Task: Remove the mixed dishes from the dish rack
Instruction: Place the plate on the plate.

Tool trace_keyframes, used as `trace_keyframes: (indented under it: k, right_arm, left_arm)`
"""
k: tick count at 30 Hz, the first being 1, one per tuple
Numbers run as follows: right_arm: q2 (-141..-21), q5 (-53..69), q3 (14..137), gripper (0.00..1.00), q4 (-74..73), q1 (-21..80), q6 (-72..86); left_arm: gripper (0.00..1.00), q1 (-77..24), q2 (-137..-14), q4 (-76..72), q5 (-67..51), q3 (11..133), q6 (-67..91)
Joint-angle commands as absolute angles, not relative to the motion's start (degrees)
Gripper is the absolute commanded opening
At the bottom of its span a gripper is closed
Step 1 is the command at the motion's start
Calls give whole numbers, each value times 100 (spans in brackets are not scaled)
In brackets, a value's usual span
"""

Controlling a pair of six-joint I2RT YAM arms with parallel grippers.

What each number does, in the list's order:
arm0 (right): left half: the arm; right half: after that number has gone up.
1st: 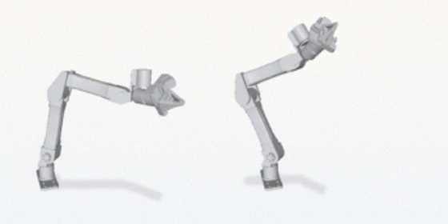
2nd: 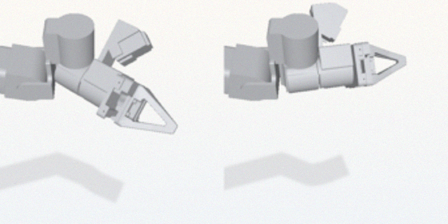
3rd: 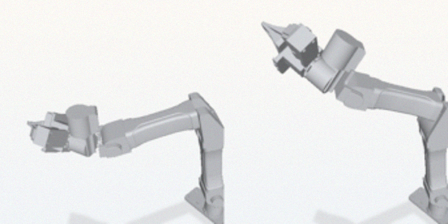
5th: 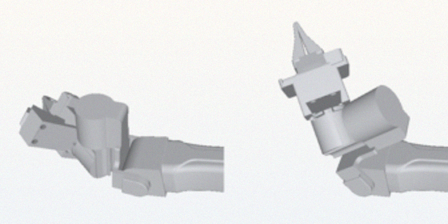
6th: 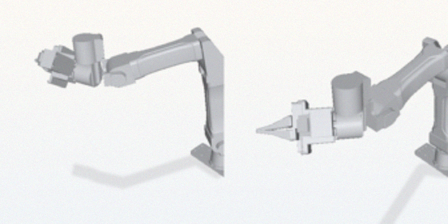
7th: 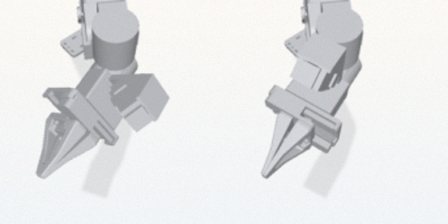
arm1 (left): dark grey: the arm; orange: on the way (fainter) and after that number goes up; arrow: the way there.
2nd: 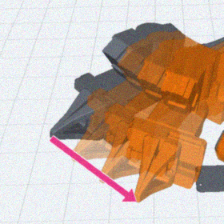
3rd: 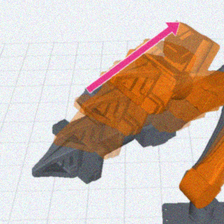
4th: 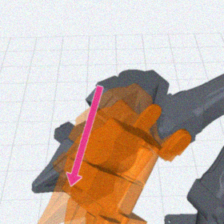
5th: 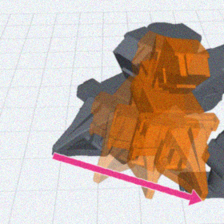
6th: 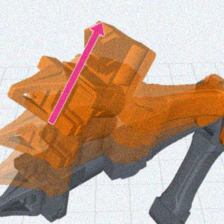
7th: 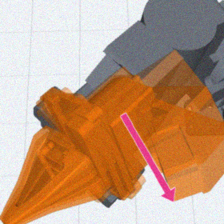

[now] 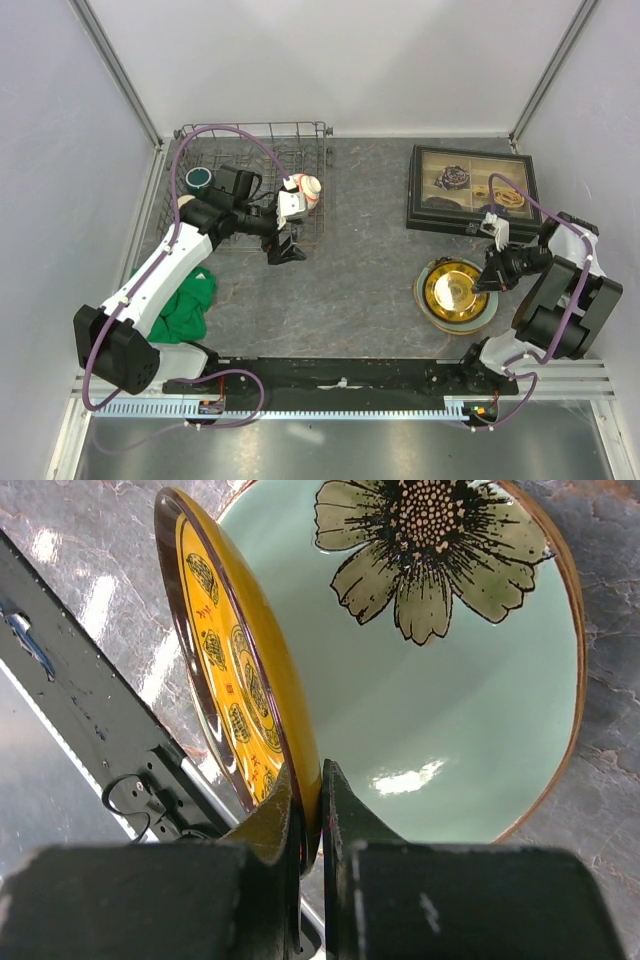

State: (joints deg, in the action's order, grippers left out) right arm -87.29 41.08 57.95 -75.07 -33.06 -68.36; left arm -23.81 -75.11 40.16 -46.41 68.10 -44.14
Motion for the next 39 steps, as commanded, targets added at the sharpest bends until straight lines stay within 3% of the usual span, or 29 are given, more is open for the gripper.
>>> trace_keyframes:
  k: [1,14,29,39]
  right_arm:
    - [-8885,4447,5941,1,-7910,-3375,-7295]
    - [-9439,4298,6064,20,-7559,-3384,-7014]
    - [-9668,4131,6153,63,-7137,-3384,-6662]
    - [-9281,3867,6082,74,-6777,-3384,-6258]
  left_arm:
    - [94,-2355,-7497,3929,-4632,6785,-4614]
    - [94,-2355,-7427,3981,-4562,6706,-4711]
    - [94,-2364,-7444,3973,-4535,6645,-4764]
    - [94,-2355,-7409,3981,-4526,6610,-4764]
